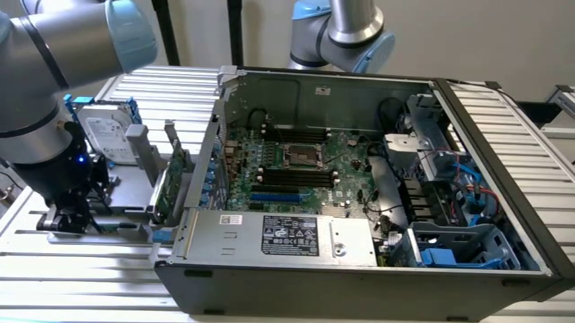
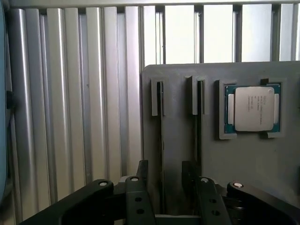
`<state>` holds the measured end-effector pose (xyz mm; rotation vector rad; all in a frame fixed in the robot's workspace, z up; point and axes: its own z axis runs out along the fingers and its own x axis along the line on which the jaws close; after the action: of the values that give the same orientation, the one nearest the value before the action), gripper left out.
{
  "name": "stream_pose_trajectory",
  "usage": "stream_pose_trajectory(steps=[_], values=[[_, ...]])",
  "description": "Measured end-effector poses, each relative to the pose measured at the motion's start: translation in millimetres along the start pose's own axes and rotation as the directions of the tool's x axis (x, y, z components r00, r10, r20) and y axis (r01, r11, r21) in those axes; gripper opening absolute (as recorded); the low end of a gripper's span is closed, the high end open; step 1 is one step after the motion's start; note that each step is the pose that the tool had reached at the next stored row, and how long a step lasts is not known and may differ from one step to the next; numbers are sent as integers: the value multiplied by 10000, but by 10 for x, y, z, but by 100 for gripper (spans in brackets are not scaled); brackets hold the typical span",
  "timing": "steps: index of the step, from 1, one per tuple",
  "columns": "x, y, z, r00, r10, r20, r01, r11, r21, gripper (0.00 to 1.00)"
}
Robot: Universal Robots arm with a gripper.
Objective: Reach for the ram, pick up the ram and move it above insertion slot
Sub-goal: 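Pick up the ram and move it above insertion slot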
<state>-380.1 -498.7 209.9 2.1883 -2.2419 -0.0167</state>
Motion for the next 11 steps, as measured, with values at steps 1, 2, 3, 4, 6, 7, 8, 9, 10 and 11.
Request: stream_pose_trajectory(steps=[1,2,3,4,6,7,8,9,10,11], values=[[0,8,9,10000,-19,0,19,10000,8,42],[0,10,19,10000,-33,1,33,10000,15,42],[1,13,28,10000,-43,0,43,10000,20,42],[1,14,36,10000,-56,0,56,10000,25,42],[1,16,52,10000,-82,-2,82,10000,41,42],[1,17,60,10000,-98,-2,98,9999,52,42],[1,18,69,9999,-114,-2,114,9999,62,42],[1,18,79,9999,-131,-1,131,9999,73,42],[1,18,89,9999,-148,-1,148,9999,85,42],[1,18,98,9999,-164,-1,164,9998,94,42]])
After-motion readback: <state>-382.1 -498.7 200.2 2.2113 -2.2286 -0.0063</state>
